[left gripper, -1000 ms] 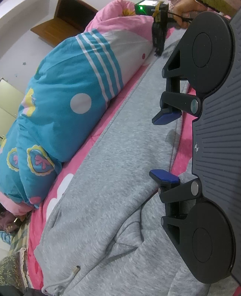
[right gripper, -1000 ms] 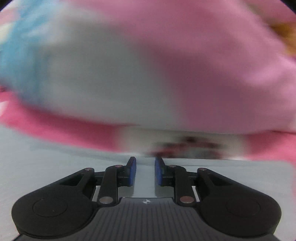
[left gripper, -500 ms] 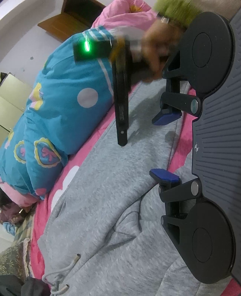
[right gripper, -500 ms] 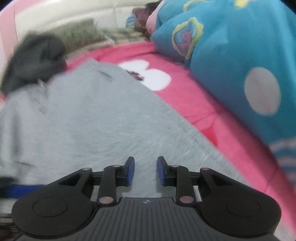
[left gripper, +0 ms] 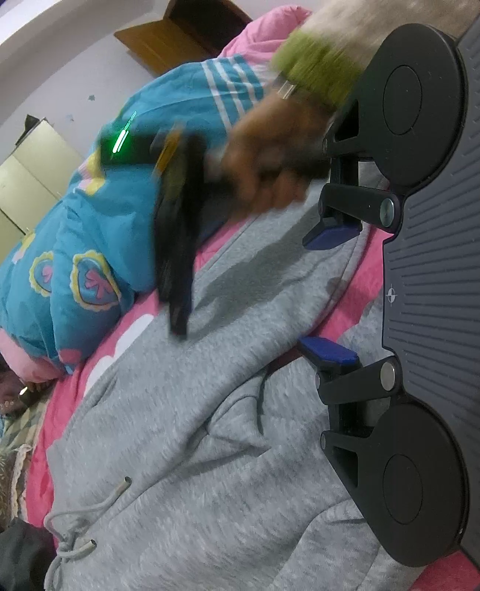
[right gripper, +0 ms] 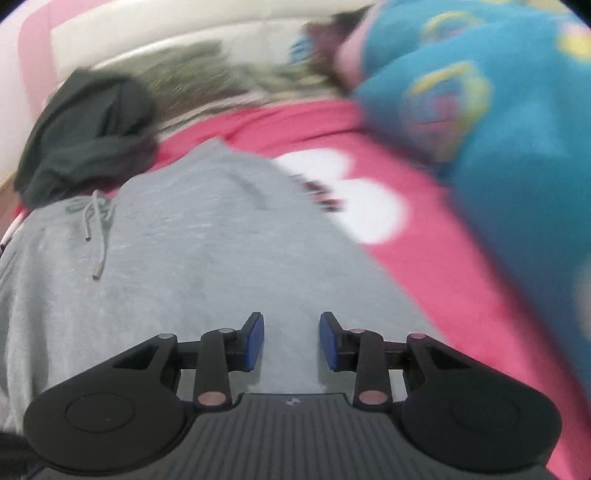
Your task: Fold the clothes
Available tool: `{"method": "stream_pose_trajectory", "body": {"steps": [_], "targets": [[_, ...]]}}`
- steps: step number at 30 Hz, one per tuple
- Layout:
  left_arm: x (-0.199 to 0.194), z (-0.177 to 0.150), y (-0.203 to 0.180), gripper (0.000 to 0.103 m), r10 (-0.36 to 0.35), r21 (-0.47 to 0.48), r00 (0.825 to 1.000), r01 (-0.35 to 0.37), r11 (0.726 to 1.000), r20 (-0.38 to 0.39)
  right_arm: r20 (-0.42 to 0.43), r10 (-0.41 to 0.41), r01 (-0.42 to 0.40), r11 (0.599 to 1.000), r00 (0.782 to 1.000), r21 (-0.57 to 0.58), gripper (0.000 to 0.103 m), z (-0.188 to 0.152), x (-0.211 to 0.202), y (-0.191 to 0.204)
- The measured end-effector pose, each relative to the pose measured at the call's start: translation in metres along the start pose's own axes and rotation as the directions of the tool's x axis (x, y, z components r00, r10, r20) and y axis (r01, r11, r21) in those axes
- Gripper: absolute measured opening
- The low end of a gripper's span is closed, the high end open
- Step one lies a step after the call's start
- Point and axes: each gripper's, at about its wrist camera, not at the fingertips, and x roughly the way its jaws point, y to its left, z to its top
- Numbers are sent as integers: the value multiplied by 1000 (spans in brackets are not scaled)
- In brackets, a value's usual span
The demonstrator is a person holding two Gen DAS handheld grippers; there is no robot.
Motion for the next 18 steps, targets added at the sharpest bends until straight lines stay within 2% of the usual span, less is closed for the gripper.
{"method": "stream_pose_trajectory", "body": {"steps": [2,3,4,5,7,9,11,14,16,18], "targets": [[0,0,0,53,1,3,1000,-1,1000,3,21,-29,29,1000,999,-6,35,14,23,-7],[0,0,0,53,2,8,1000,-2,1000,3,35,-60,59,998,998,28,36,22,27,-17],[0,0,0,53,3,10,1000,-3,1000,2,47,-94,91,994,994,66,29,31,32,-27],[-1,0,0,53,0,9,1000,0,1000,1,51,-143,136,984,988,116,26,38,36,-36],[-1,1,2,53,-7,-3,1000,7,1000,-5,54,-256,244,956,965,162,28,47,34,-43],[-2,3,4,53,-18,-23,1000,18,1000,-12,87,-189,176,975,978,134,28,46,22,-38],[-2,5,6,53,-27,-36,1000,27,999,-16,73,-101,96,993,992,74,28,48,28,-22],[-3,4,7,53,-32,-27,999,32,999,-14,40,15,-15,1000,999,-11,29,49,39,2],[-4,4,7,53,-34,-21,999,34,999,-11,10,-137,137,990,991,-41,28,50,57,0],[-6,4,7,53,-34,-14,999,34,999,-8,38,-242,240,969,969,53,28,52,46,-17]]}}
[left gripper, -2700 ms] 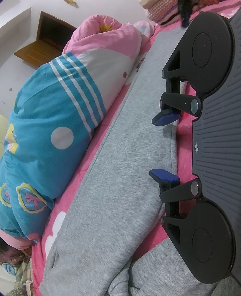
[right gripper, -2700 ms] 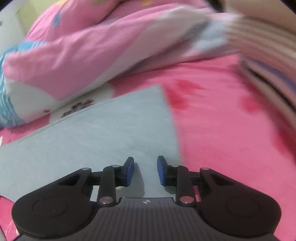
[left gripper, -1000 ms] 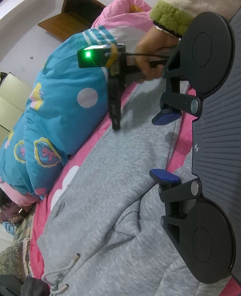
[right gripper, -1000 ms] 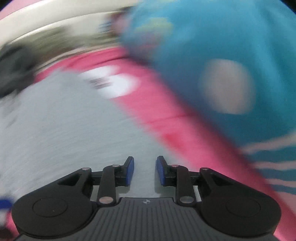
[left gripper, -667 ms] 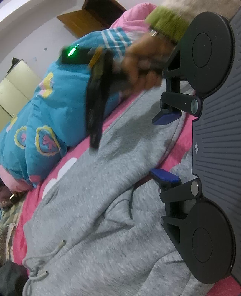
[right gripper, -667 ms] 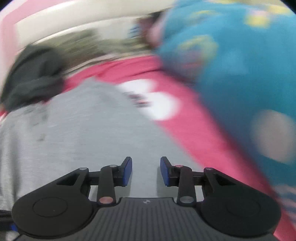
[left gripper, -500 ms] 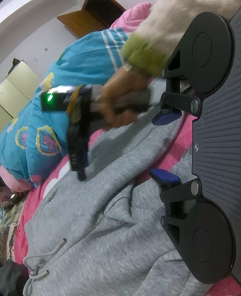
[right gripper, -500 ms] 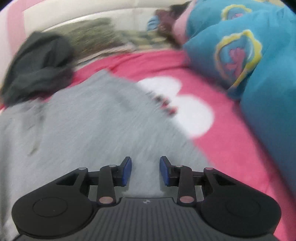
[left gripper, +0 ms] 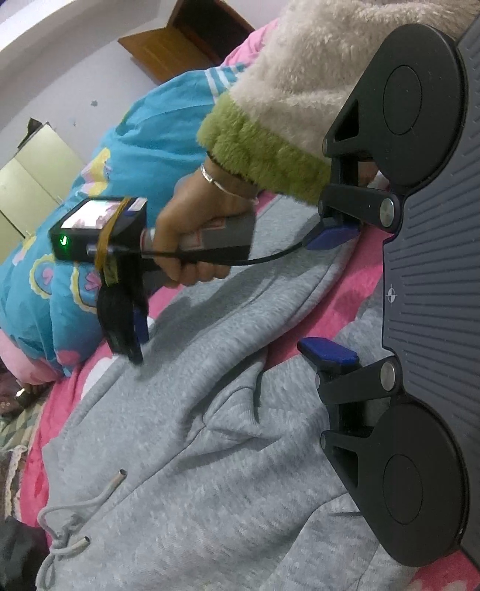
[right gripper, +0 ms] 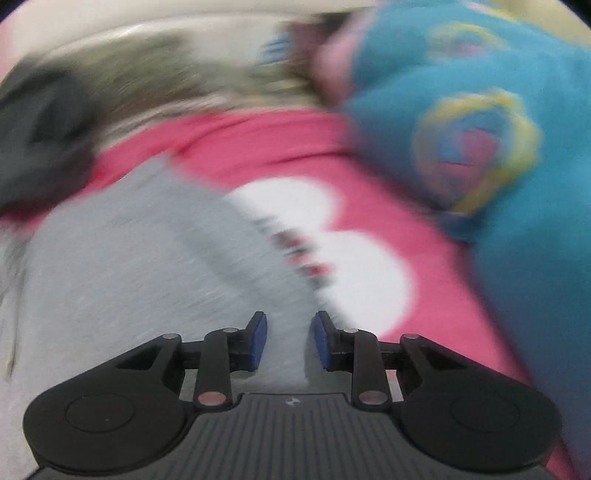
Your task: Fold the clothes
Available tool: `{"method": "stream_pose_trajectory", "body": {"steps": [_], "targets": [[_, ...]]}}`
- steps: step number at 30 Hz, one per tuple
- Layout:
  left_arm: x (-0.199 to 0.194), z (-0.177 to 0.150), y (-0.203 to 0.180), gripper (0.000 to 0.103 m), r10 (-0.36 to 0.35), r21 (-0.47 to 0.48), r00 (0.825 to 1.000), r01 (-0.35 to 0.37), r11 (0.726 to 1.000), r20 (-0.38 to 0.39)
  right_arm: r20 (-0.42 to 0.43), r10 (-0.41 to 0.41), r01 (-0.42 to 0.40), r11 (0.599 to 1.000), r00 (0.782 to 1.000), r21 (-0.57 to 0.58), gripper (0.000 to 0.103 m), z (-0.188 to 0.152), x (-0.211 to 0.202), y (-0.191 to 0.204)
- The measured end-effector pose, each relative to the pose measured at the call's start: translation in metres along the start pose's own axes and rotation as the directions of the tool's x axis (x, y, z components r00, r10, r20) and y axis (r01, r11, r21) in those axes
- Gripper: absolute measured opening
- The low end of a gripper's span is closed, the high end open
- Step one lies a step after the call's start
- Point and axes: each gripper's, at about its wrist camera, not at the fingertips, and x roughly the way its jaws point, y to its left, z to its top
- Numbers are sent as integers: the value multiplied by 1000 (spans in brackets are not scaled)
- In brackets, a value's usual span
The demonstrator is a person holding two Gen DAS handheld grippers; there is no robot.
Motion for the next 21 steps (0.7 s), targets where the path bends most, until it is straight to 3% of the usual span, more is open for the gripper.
{"method": "stream_pose_trajectory", "body": {"steps": [2,6,11,16,21], "targets": [[-3,0,0,54,-2,3,1000,2,1000,6,24,-112,109,990,993,84,31,2,-7,-19],[-13,2,-2,56,-11,5,1000,11,1000,23,53,-323,317,944,945,95,31,-26,-80,-60],[-31,1,-10,64,-54,37,996,51,998,65,143,-481,417,848,865,329,33,-94,-232,-102],[-48,-3,-23,67,-121,113,988,110,988,99,209,-615,499,759,760,419,35,-182,-404,-84],[-73,-4,-29,67,-231,188,972,218,958,48,285,-727,574,675,624,464,39,-254,-558,-30]]}}
